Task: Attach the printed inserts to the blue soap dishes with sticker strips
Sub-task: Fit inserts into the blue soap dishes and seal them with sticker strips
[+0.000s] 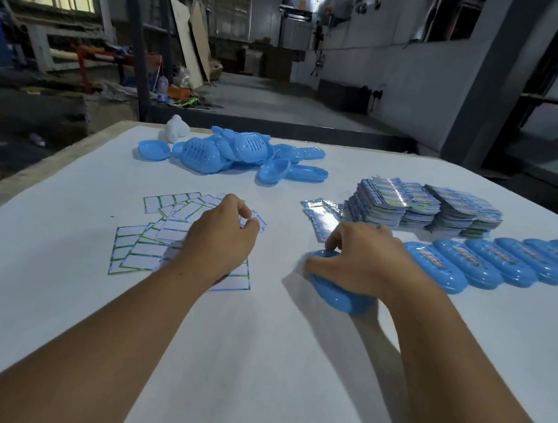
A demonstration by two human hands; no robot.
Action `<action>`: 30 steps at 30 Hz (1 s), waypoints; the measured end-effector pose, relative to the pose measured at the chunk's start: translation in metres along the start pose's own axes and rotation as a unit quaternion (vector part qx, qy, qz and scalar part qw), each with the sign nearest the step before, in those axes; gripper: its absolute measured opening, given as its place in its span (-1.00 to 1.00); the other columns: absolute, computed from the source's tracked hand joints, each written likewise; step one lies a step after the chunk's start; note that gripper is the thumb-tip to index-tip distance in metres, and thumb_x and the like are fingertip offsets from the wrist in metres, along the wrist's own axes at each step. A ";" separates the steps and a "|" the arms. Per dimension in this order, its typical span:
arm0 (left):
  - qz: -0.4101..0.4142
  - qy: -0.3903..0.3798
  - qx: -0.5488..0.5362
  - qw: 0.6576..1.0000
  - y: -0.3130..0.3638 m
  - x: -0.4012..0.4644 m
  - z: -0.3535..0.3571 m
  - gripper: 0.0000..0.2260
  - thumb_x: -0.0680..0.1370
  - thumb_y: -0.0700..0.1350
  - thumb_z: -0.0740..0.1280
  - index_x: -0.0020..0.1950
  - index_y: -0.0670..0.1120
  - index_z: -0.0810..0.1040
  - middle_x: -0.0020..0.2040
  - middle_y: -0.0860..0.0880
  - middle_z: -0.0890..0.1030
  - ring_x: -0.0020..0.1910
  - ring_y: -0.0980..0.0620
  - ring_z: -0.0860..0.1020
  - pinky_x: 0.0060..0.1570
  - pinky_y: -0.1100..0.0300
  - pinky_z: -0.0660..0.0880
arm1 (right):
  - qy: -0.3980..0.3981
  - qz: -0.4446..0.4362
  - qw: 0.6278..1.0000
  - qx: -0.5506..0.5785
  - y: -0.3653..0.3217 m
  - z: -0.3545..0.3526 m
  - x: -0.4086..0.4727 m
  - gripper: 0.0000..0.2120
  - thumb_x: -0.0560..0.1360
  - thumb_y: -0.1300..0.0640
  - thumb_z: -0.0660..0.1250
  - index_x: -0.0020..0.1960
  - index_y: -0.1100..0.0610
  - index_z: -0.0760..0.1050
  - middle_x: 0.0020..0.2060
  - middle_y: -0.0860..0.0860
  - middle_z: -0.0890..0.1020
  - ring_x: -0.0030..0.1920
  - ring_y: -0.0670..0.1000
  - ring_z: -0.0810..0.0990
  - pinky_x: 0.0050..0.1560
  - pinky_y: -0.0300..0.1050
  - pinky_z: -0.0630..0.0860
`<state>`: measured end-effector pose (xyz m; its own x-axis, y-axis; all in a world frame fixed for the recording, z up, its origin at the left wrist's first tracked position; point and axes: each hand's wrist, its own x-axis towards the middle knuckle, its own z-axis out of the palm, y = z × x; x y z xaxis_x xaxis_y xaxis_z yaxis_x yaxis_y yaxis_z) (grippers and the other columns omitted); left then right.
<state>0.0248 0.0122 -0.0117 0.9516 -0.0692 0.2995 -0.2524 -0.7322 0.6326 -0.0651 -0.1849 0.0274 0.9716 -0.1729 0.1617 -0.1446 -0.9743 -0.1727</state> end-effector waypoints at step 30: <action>-0.008 0.016 0.012 1.000 0.009 0.016 -0.009 -0.87 0.55 0.08 0.34 -0.09 0.04 0.55 -0.20 0.07 0.63 -0.22 0.11 0.55 -0.27 0.17 0.38 | 0.120 -0.022 0.971 0.208 -0.020 0.022 0.013 -0.82 0.48 0.26 0.33 -0.05 0.04 0.65 -0.12 -0.06 0.68 -0.02 0.05 0.60 0.05 -0.14 0.43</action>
<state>0.0366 0.0109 0.0055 0.9491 -0.0354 0.3129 -0.2323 -0.7495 0.6199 -0.0452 -0.1649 0.0117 0.8962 -0.2104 0.3905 0.0317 -0.8477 -0.5295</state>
